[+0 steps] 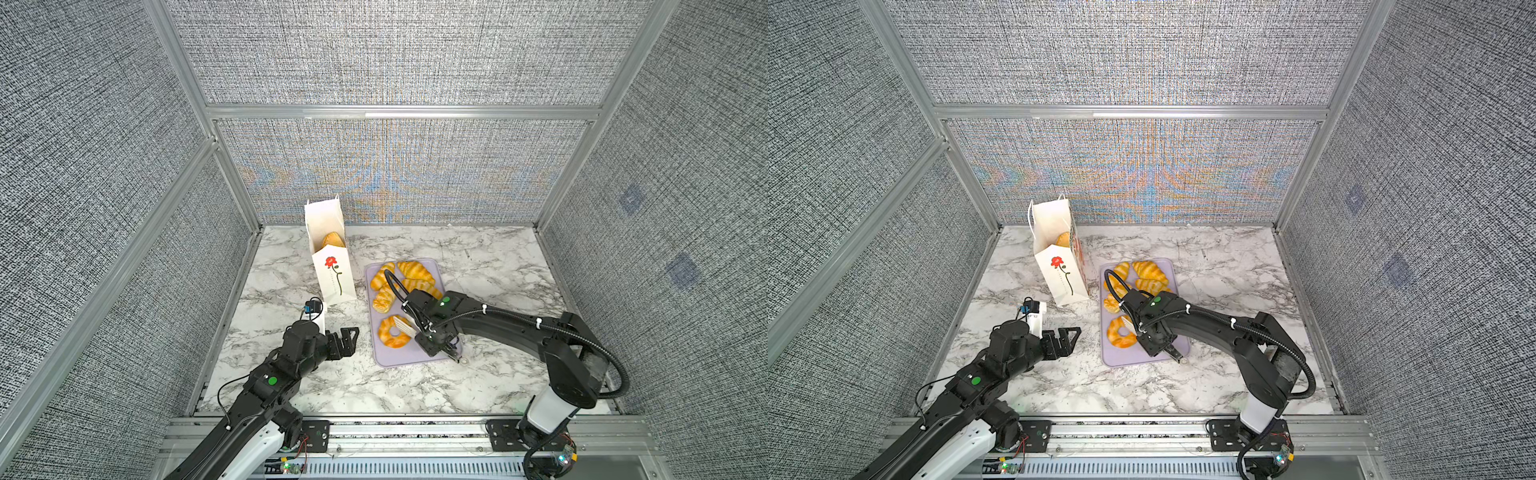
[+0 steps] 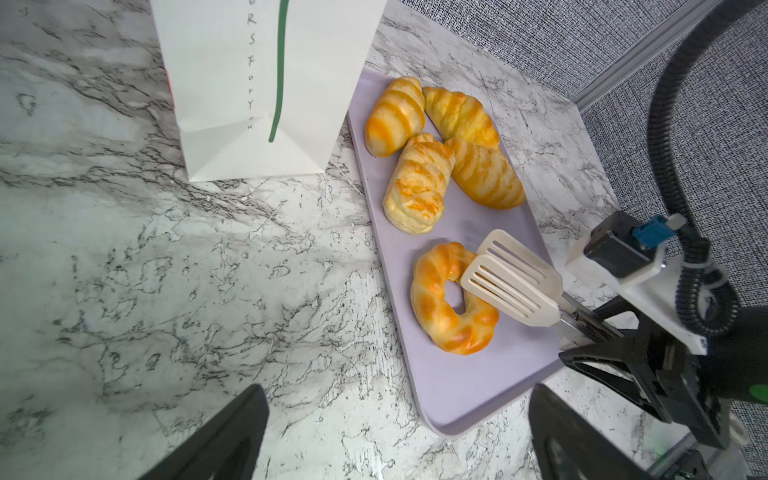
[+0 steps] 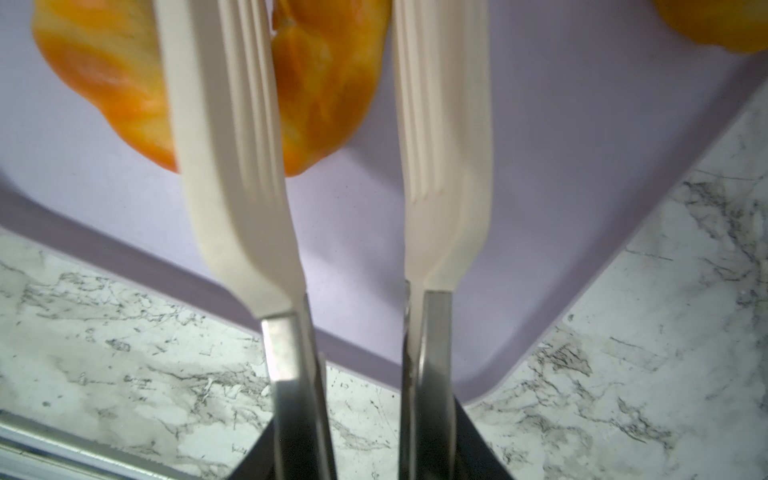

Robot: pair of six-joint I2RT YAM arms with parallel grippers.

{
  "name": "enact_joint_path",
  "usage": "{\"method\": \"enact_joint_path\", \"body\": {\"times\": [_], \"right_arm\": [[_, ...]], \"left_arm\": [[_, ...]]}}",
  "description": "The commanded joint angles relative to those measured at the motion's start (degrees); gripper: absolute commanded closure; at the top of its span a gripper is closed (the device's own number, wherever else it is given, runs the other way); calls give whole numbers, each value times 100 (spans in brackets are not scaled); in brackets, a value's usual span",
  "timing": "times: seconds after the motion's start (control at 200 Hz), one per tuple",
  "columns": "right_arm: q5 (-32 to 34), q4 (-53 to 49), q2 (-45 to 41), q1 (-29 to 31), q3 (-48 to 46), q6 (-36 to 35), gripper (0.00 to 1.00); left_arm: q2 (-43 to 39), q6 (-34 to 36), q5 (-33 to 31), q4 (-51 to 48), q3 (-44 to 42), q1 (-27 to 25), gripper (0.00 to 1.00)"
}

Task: Place the fake bread into the paper bag
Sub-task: 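Lower the open tongs around the ring donut on the tray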

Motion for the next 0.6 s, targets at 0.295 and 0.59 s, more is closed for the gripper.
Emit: {"method": "enact_joint_path", "body": {"times": [0.295,0.59], "right_arm": [[-29,-197,-248,-37,7,-149,44],[-29,-281,-40,-142,253,-432,45]], "left_arm": [[-1,-33,-169,178,33,-124,1],[-26,-60,-230,133,33,-195,1]]}}
